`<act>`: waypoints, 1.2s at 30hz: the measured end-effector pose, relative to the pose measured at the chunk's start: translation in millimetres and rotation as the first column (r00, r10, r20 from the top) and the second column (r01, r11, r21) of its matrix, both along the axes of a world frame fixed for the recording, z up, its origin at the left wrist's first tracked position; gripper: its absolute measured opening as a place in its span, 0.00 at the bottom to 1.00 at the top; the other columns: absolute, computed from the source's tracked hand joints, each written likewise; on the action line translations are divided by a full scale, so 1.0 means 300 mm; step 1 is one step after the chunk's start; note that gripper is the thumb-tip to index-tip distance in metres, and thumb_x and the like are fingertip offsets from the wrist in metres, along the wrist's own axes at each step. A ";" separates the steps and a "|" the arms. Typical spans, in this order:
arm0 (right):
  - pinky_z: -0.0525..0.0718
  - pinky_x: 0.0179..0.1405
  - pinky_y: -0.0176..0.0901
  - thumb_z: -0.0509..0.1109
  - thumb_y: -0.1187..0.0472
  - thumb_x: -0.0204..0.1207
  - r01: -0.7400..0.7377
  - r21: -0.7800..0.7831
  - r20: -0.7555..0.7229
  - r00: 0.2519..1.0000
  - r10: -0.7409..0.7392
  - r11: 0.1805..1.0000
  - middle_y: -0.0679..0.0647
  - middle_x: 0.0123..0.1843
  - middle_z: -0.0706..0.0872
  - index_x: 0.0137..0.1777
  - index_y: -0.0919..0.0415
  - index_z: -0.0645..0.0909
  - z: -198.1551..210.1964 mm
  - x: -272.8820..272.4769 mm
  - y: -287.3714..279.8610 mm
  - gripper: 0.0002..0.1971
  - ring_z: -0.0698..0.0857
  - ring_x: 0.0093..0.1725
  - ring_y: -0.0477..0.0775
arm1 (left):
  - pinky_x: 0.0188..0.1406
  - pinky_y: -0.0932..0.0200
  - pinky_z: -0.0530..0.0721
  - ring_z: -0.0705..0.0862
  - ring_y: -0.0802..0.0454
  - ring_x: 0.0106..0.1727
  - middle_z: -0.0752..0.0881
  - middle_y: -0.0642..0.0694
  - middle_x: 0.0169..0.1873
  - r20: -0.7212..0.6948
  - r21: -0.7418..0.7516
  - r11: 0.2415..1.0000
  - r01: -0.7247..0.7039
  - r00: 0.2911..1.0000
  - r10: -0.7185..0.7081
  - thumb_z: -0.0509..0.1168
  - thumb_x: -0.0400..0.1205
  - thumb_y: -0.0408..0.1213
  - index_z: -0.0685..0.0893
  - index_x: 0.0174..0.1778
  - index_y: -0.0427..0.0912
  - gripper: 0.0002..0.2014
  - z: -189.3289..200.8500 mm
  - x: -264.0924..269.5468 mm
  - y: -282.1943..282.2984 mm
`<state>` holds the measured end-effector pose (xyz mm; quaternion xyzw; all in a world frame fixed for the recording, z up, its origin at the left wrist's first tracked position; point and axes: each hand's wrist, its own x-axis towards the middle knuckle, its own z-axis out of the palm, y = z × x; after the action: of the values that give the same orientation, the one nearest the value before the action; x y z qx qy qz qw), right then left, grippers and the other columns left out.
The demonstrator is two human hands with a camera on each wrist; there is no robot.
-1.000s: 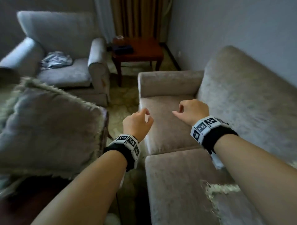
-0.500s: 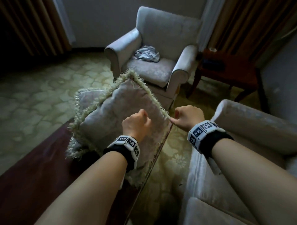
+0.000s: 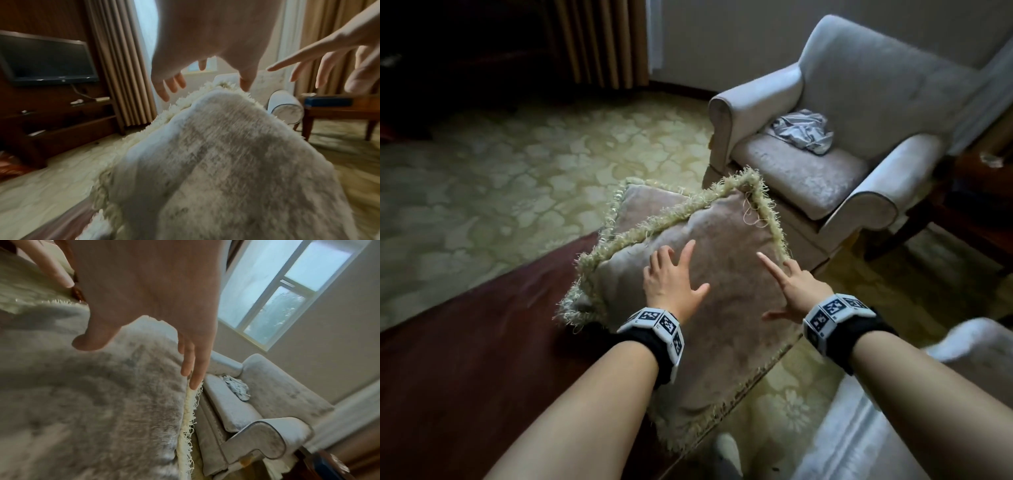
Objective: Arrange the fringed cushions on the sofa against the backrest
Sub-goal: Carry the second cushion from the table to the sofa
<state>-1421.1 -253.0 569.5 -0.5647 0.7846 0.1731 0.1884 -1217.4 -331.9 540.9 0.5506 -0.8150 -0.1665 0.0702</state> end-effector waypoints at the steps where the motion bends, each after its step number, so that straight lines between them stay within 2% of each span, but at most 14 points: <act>1: 0.76 0.69 0.58 0.74 0.34 0.63 -0.030 0.015 -0.002 1.000 0.030 0.999 0.59 0.82 0.52 0.78 0.32 0.29 -0.031 -0.035 -0.020 0.58 0.66 0.78 0.64 | 0.73 0.46 0.64 0.61 0.42 0.75 0.62 0.40 0.72 0.041 0.018 1.000 -0.014 0.999 0.013 0.65 0.74 0.60 0.50 0.81 0.58 0.42 -0.029 -0.017 -0.001; 5: 0.75 0.70 0.59 0.73 0.34 0.64 -0.163 0.023 -0.011 0.986 0.164 0.986 0.58 0.84 0.49 0.78 0.31 0.30 -0.129 -0.151 -0.133 0.57 0.63 0.79 0.64 | 0.80 0.41 0.54 0.44 0.40 0.82 0.46 0.36 0.80 0.166 0.070 0.995 -0.073 0.984 0.061 0.65 0.72 0.65 0.37 0.81 0.61 0.51 -0.142 -0.123 0.006; 8: 0.71 0.72 0.62 0.73 0.33 0.63 -0.211 -0.031 -0.032 0.977 0.210 0.977 0.55 0.85 0.40 0.78 0.32 0.30 -0.200 -0.205 -0.200 0.58 0.52 0.83 0.61 | 0.82 0.40 0.45 0.34 0.41 0.83 0.36 0.36 0.81 0.180 0.103 0.988 -0.118 0.979 0.098 0.64 0.72 0.65 0.34 0.80 0.61 0.51 -0.218 -0.204 0.000; 11: 0.65 0.73 0.69 0.73 0.36 0.66 -0.229 -0.060 -0.050 0.973 0.226 0.972 0.54 0.85 0.34 0.79 0.32 0.32 -0.291 -0.237 -0.225 0.55 0.43 0.84 0.62 | 0.82 0.41 0.44 0.32 0.44 0.82 0.31 0.38 0.80 0.193 0.103 0.984 -0.148 0.973 0.127 0.65 0.73 0.64 0.32 0.78 0.63 0.51 -0.295 -0.224 -0.005; 15: 0.62 0.74 0.73 0.69 0.40 0.73 -0.210 -0.055 -0.046 0.977 0.208 0.976 0.57 0.84 0.29 0.79 0.33 0.31 -0.424 -0.257 -0.232 0.50 0.39 0.84 0.65 | 0.80 0.37 0.43 0.29 0.43 0.81 0.27 0.38 0.79 0.252 0.083 0.980 -0.182 0.955 0.156 0.63 0.72 0.66 0.25 0.71 0.65 0.52 -0.393 -0.181 0.001; 18: 0.61 0.74 0.75 0.67 0.41 0.75 -0.187 -0.063 -0.007 0.982 0.187 0.980 0.57 0.83 0.27 0.78 0.32 0.30 -0.504 -0.274 -0.277 0.48 0.38 0.84 0.65 | 0.79 0.34 0.39 0.27 0.43 0.81 0.21 0.41 0.76 0.270 0.074 0.983 -0.168 0.952 0.143 0.60 0.71 0.69 0.23 0.71 0.64 0.51 -0.448 -0.176 -0.009; 23: 0.65 0.74 0.71 0.69 0.33 0.67 -0.213 -0.130 0.027 0.976 0.218 0.968 0.53 0.84 0.30 0.71 0.26 0.25 -0.539 -0.358 -0.351 0.52 0.41 0.85 0.59 | 0.78 0.33 0.34 0.24 0.46 0.79 0.23 0.41 0.78 0.174 0.072 0.973 -0.221 0.963 0.206 0.58 0.68 0.73 0.26 0.72 0.68 0.51 -0.481 -0.166 -0.064; 26: 0.62 0.73 0.75 0.69 0.28 0.59 -0.201 -0.128 0.079 0.974 0.211 0.971 0.53 0.84 0.29 0.68 0.22 0.24 -0.526 -0.395 -0.391 0.55 0.40 0.85 0.61 | 0.74 0.25 0.40 0.21 0.44 0.77 0.19 0.45 0.75 0.071 0.152 0.922 -0.357 0.934 0.350 0.65 0.63 0.71 0.28 0.71 0.74 0.54 -0.509 -0.103 -0.060; 28: 0.60 0.72 0.77 0.71 0.26 0.54 -0.185 -0.085 0.116 0.974 0.194 0.979 0.55 0.84 0.29 0.66 0.21 0.23 -0.533 -0.401 -0.422 0.58 0.41 0.84 0.63 | 0.75 0.23 0.51 0.21 0.41 0.77 0.16 0.47 0.73 -0.029 0.251 0.865 -0.435 0.890 0.456 0.70 0.61 0.68 0.32 0.71 0.78 0.56 -0.537 -0.064 -0.038; 30: 0.60 0.75 0.75 0.72 0.24 0.45 -0.155 -0.041 0.230 0.960 0.160 0.987 0.60 0.84 0.36 0.65 0.18 0.23 -0.550 -0.401 -0.454 0.62 0.47 0.84 0.65 | 0.76 0.28 0.59 0.29 0.36 0.80 0.16 0.46 0.73 -0.085 0.351 0.795 -0.496 0.828 0.554 0.73 0.58 0.66 0.32 0.70 0.81 0.59 -0.557 -0.042 -0.023; 33: 0.68 0.76 0.65 0.68 0.21 0.31 -0.119 0.017 0.358 0.928 0.105 0.993 0.70 0.80 0.53 0.62 0.16 0.22 -0.579 -0.419 -0.488 0.65 0.61 0.80 0.70 | 0.78 0.33 0.60 0.40 0.31 0.82 0.22 0.37 0.77 -0.085 0.462 0.713 -0.528 0.773 0.628 0.75 0.57 0.65 0.29 0.67 0.82 0.61 -0.569 -0.041 -0.025; 36: 0.70 0.73 0.66 0.64 0.17 0.26 -0.111 0.030 0.345 0.934 0.094 0.993 0.71 0.76 0.60 0.58 0.13 0.20 -0.595 -0.426 -0.507 0.65 0.64 0.77 0.70 | 0.76 0.35 0.61 0.49 0.27 0.81 0.33 0.28 0.79 -0.062 0.541 0.636 -0.550 0.728 0.683 0.76 0.58 0.62 0.27 0.67 0.80 0.62 -0.563 -0.031 -0.033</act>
<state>-1549.0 -405.0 391.1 -0.6215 0.7049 0.1007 0.3265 -1226.8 -341.9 372.0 0.7692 -0.4885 -0.4023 0.0886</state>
